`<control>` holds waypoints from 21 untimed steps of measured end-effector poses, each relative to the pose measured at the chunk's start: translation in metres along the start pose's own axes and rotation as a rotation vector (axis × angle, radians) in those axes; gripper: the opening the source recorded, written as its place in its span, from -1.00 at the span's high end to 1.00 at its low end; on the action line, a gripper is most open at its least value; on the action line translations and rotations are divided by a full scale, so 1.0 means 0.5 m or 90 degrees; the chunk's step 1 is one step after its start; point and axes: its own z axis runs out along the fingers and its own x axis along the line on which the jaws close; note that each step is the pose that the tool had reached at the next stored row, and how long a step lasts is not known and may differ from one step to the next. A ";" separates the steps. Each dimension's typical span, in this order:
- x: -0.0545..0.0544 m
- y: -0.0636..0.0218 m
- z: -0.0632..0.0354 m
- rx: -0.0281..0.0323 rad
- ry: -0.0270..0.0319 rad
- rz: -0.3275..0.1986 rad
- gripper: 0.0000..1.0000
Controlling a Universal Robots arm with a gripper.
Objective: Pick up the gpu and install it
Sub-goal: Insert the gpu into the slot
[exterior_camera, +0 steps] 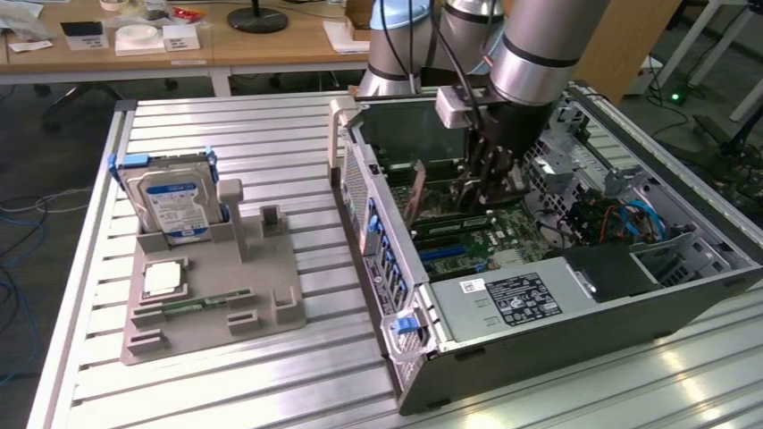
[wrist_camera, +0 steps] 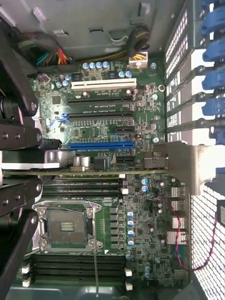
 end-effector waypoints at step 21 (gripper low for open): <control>0.028 0.022 0.044 0.0002 0.0000 0.002 0.44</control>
